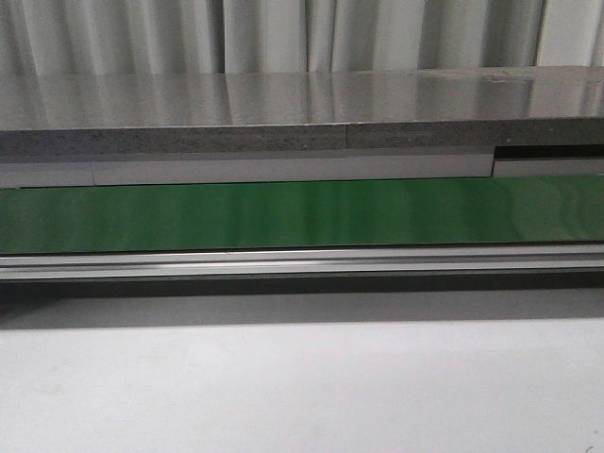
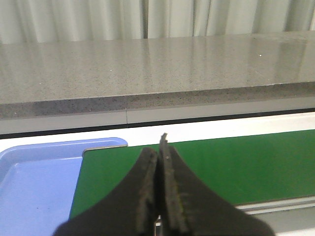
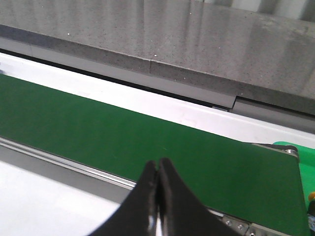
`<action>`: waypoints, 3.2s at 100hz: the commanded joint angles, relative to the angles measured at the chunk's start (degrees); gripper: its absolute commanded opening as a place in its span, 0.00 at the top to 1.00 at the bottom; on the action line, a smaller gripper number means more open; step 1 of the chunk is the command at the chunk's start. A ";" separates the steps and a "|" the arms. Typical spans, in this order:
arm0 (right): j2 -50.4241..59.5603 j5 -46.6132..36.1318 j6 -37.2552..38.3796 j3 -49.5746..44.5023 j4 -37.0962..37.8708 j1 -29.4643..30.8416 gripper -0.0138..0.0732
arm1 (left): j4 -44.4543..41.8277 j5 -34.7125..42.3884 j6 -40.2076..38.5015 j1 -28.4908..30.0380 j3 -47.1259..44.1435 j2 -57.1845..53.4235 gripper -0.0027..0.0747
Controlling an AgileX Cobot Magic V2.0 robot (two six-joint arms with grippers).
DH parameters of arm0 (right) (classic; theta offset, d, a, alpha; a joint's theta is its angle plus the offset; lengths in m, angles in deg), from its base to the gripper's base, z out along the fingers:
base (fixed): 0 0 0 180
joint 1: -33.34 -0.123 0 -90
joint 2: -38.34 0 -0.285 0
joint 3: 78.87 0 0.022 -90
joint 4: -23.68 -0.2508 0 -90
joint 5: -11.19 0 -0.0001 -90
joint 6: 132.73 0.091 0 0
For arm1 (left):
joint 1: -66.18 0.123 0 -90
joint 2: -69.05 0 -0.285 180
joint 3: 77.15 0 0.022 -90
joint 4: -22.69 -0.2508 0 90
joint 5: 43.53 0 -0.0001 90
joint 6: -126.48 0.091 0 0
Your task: Move button from left to right
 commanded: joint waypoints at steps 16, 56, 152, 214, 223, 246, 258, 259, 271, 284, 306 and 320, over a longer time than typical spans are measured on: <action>-0.20 -5.29 0.17 -0.31 -2.79 -0.34 0.92 | 0.63 4.73 -0.24 -0.22 1.73 0.39 0.99; 5.28 -8.30 14.50 -4.13 12.09 -4.94 0.92 | 0.63 4.73 -0.24 -0.22 1.73 0.39 0.99; 26.71 -28.25 41.77 -29.88 33.27 -7.12 0.92 | 0.63 4.73 -0.24 -0.22 1.73 0.39 0.99; 27.43 -27.81 41.77 -29.82 33.27 -7.06 0.92 | 0.63 4.73 -0.24 -0.22 1.73 0.39 0.99; 27.43 -27.81 41.77 -29.82 33.27 -7.06 0.92 | 0.63 4.73 -0.24 -0.22 1.73 0.39 0.99; 27.43 -27.81 41.77 -29.82 33.27 -7.06 0.92 | 0.63 4.73 -0.24 -0.22 1.73 0.39 0.99; 27.43 -27.81 41.77 -29.82 33.27 -7.06 0.92 | 0.63 4.73 -0.24 -0.22 1.73 0.39 0.99; 27.43 -27.81 41.77 -29.82 33.27 -7.06 0.92 | 0.63 4.73 -0.24 -0.22 1.73 0.39 0.99; 27.43 -27.81 41.77 -29.82 33.27 -7.06 0.92 | 0.63 4.73 -0.24 -0.22 1.73 0.39 0.99; 27.43 -27.81 41.77 -29.82 33.27 -7.06 0.92 | 0.63 4.73 -0.24 -0.22 1.73 0.39 0.99; 27.43 -27.81 41.77 -29.82 33.27 -7.06 0.92 | 0.63 4.73 -0.24 -0.22 1.73 0.39 0.99; 27.43 -27.81 41.77 -29.82 33.27 -7.06 0.92 | 0.63 4.84 -0.24 -0.22 1.60 0.39 0.99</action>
